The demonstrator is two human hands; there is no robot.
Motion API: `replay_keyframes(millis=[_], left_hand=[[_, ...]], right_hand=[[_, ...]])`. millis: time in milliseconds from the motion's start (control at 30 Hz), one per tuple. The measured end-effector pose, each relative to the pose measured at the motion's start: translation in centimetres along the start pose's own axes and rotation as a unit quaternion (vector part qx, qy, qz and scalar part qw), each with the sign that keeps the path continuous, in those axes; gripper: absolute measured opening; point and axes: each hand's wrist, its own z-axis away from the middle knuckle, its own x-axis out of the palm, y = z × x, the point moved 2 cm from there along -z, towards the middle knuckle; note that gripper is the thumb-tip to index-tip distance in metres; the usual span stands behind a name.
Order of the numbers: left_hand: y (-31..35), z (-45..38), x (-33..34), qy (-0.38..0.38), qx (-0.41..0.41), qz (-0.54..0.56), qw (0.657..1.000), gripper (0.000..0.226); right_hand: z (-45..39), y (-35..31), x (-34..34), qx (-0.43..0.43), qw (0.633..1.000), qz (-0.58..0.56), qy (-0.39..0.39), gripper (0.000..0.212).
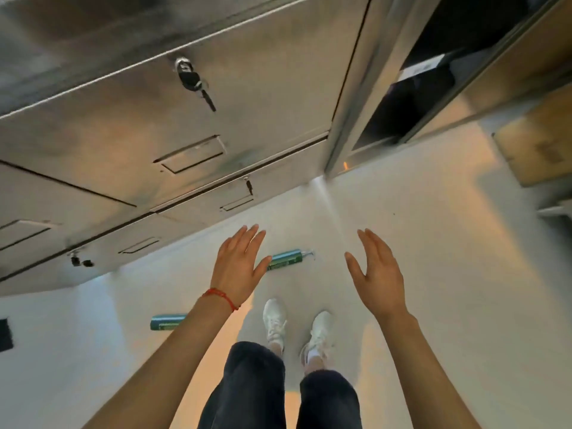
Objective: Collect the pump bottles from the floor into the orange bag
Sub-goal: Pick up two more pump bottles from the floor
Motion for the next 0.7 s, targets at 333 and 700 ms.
replay_keyframes(millis=[333, 700], left_hand=[[-2.0, -9.2, 14.9, -0.007, 0.114, -0.034, 0.993, 0.05], [-9.7, -18.7, 37.4, -0.055, 0.116, -0.057, 0.99, 0.047]], right_hand=[[-3.5, 12.3, 12.8, 0.055, 0.998, 0.014, 0.001, 0.05], [-7.4, 25.4, 31.6, 0.059, 0.998, 0.023, -0.002, 0.051]])
